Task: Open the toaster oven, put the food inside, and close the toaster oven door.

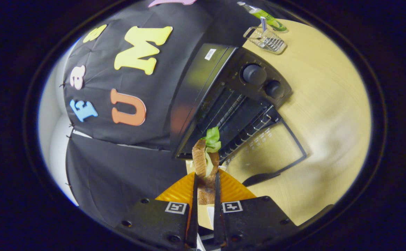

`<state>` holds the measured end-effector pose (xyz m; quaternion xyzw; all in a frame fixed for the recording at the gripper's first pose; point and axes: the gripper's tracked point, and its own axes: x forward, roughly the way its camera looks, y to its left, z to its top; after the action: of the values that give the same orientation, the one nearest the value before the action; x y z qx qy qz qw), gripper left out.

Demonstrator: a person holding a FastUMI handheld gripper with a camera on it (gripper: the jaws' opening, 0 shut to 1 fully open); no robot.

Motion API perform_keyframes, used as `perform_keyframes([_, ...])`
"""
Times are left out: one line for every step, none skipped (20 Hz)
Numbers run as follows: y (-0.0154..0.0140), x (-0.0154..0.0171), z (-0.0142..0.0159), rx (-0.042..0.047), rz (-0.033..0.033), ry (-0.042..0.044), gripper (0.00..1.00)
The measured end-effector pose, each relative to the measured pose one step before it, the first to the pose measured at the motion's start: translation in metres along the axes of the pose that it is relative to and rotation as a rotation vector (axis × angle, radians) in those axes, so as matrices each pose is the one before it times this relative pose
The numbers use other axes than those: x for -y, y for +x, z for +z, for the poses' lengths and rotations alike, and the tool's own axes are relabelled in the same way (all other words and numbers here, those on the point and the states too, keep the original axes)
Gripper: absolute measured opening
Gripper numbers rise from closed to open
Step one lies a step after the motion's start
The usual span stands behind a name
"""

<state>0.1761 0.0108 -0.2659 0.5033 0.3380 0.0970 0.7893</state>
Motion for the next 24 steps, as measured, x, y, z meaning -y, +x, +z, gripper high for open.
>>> perform_keyframes([0.00661,0.00404,0.00718,0.01985,-0.00995,0.01404,0.24])
perform_keyframes([0.01052,0.00287,0.00684,0.02259,-0.00498,0.00822,0.23])
perform_keyframes([0.01058,0.00229,0.00724,0.02097,0.00123,0.01411,0.23])
perform_keyframes([0.00963,0.00175,0.00848,0.03008,0.00554,0.01847,0.24])
perform_keyframes([0.00964,0.00071,0.01015,0.04475,0.01414,0.02822,0.24])
perform_keyframes([0.00880,0.00225,0.00841,0.04259,0.01381,0.03033,0.24])
perform_keyframes([0.00755,0.00301,0.00447,0.03112,0.00919,0.03056,0.24])
perform_keyframes([0.00872,0.00520,0.00297,0.02300,0.00310,0.03616,0.24])
perform_keyframes([0.00761,0.00197,0.00199,0.02784,0.01949,0.04685,0.23])
perform_keyframes([0.00736,0.00457,0.00082,0.01538,0.00134,0.02887,0.23])
perform_keyframes([0.00517,0.00268,0.00023,0.01749,0.01009,0.02152,0.23])
perform_keyframes([0.00571,0.00151,-0.00042,0.00682,0.00323,0.00724,0.23])
perform_keyframes([0.00482,-0.00028,-0.00249,0.01166,0.00905,0.00446,0.23])
perform_keyframes([0.00621,0.00021,0.00066,0.01861,0.00427,0.00614,0.23])
perform_keyframes([0.00454,0.00107,-0.00601,-0.00759,-0.01236,0.00140,0.24])
perform_keyframes([0.00239,0.00140,-0.00761,-0.02504,-0.00499,-0.00423,0.29])
perform_keyframes([-0.00029,-0.00123,-0.00614,-0.01310,-0.00711,0.00297,0.33])
perform_keyframes([0.00299,-0.00073,-0.00289,-0.00106,-0.01100,-0.01405,0.47])
perform_keyframes([-0.00035,0.00104,-0.00196,0.00186,-0.02584,-0.03750,0.60])
perform_keyframes([-0.00309,0.00175,-0.00276,0.00003,-0.02729,-0.05753,0.74])
perform_keyframes([0.00244,-0.00032,-0.00750,-0.02243,-0.01330,-0.06223,0.87])
perform_keyframes([-0.00187,-0.00115,-0.00858,-0.03768,-0.01531,-0.05651,0.87])
perform_keyframes([-0.00420,-0.00293,-0.00700,-0.03394,-0.01652,-0.06658,0.88])
perform_keyframes([-0.00292,0.00095,-0.00567,-0.01859,-0.02756,-0.06394,0.91])
